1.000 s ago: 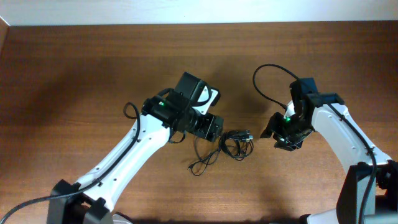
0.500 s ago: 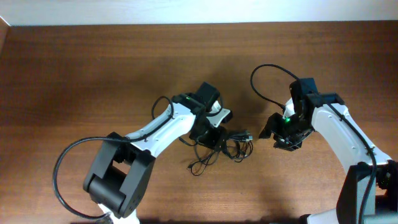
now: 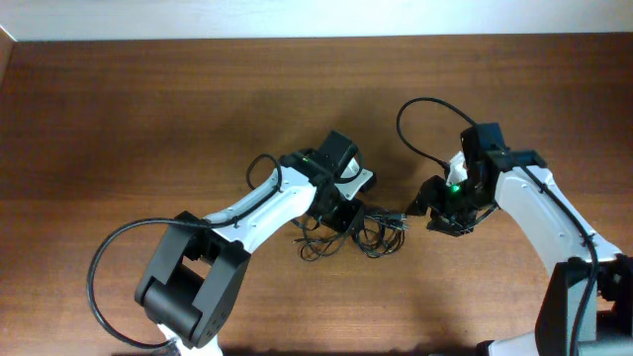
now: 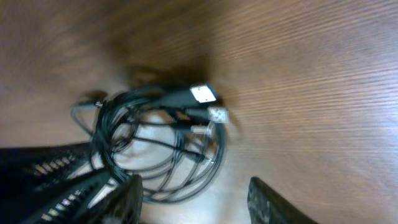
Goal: Untangle cables
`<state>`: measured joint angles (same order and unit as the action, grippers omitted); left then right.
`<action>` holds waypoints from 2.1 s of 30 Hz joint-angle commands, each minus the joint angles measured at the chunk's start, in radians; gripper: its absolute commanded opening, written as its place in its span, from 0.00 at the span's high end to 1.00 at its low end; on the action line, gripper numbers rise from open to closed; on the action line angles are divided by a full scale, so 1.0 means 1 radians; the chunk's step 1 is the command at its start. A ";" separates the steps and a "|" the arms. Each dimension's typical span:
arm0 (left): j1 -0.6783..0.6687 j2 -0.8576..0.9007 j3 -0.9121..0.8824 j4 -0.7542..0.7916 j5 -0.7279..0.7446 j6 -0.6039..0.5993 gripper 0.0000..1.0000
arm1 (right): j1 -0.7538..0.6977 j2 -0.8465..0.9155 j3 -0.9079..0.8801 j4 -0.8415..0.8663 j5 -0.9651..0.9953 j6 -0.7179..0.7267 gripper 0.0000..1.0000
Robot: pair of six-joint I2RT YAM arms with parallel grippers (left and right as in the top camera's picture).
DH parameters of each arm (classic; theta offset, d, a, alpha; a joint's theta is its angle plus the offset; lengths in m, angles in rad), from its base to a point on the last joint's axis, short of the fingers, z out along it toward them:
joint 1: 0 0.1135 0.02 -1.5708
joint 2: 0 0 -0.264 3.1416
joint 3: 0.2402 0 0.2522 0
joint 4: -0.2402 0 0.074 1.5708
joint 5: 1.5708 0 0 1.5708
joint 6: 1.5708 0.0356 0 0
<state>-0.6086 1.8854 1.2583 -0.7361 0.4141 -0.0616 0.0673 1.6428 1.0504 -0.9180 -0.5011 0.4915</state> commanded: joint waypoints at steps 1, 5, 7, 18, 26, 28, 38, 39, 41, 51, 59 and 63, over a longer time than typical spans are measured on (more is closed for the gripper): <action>-0.005 0.011 0.003 0.002 0.010 0.010 0.61 | 0.006 0.003 -0.056 0.077 -0.073 0.047 0.46; -0.005 0.011 0.003 0.000 0.043 0.058 0.46 | 0.006 0.003 -0.104 0.167 -0.143 0.043 0.58; -0.004 0.011 0.003 0.008 0.124 0.109 0.35 | 0.008 0.003 -0.104 0.181 -0.143 0.043 0.60; 0.008 0.013 0.006 0.027 0.109 0.019 0.60 | 0.079 0.003 -0.104 0.251 -0.123 0.060 0.60; 0.002 0.033 -0.016 0.053 0.053 -0.006 0.63 | 0.079 0.003 -0.104 0.253 -0.123 0.067 0.60; 0.001 0.034 -0.022 0.053 0.050 -0.005 0.66 | 0.079 0.003 -0.105 0.253 -0.123 0.067 0.60; 0.002 0.034 -0.033 0.055 0.155 0.131 1.00 | 0.079 0.003 -0.183 0.325 -0.222 0.153 0.60; 0.002 0.034 -0.033 0.055 0.176 0.131 1.00 | 0.083 0.003 -0.183 0.333 -0.221 0.153 0.60; 0.002 0.034 -0.033 0.055 0.213 0.131 1.00 | 0.096 0.003 -0.183 0.340 -0.221 0.153 0.61; 0.002 0.034 -0.033 0.055 0.259 0.130 1.00 | 0.143 0.003 -0.183 0.343 -0.126 0.153 0.83; 0.002 0.034 -0.033 0.071 0.259 0.130 1.00 | 0.142 0.003 -0.183 0.321 -0.212 0.035 0.83; 0.002 0.034 -0.033 0.071 0.259 0.130 1.00 | 0.142 0.003 -0.183 0.318 -0.224 -0.011 0.83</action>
<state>-0.6022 1.9026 1.2339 -0.6708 0.6373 0.0463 0.2028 1.6432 0.8757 -0.5983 -0.6872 0.5510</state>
